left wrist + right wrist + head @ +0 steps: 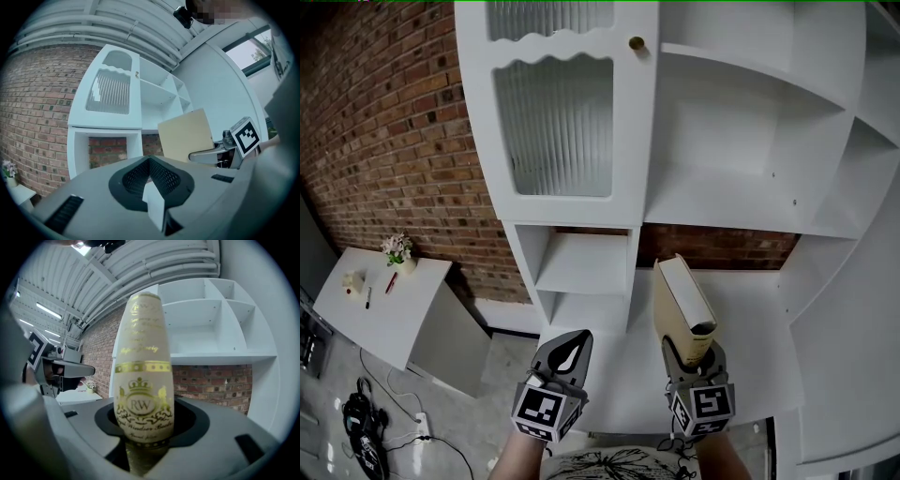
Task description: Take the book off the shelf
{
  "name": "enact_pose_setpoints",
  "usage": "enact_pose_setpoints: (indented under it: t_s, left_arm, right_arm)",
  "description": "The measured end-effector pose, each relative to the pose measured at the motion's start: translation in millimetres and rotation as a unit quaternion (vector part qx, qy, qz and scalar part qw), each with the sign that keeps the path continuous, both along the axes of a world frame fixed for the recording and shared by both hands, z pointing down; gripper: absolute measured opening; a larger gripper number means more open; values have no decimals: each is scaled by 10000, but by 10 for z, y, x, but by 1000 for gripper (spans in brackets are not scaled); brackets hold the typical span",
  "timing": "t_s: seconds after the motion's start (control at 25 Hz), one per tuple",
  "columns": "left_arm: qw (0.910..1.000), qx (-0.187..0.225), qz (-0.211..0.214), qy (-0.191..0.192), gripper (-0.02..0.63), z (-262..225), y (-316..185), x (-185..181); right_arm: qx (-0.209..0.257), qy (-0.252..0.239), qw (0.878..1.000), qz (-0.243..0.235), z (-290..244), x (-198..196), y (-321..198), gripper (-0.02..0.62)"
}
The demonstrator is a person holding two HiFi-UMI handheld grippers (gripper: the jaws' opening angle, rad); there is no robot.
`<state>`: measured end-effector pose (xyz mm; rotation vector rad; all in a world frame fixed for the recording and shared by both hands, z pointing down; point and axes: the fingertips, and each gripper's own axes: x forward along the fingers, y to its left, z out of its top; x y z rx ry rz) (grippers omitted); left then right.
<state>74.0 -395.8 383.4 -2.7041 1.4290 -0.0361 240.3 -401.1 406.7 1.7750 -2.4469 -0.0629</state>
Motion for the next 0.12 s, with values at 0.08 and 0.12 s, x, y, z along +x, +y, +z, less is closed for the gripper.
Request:
enact_pose_setpoints:
  t_s: [0.08, 0.12]
  left_arm:
    - [10000, -3, -28, 13, 14, 9, -17, 6]
    - [10000, -4, -40, 19, 15, 13, -26, 10]
  right_arm:
    - [-22, -54, 10000, -30, 18, 7, -10, 221]
    - [-34, -80, 10000, -45, 27, 11, -15, 221]
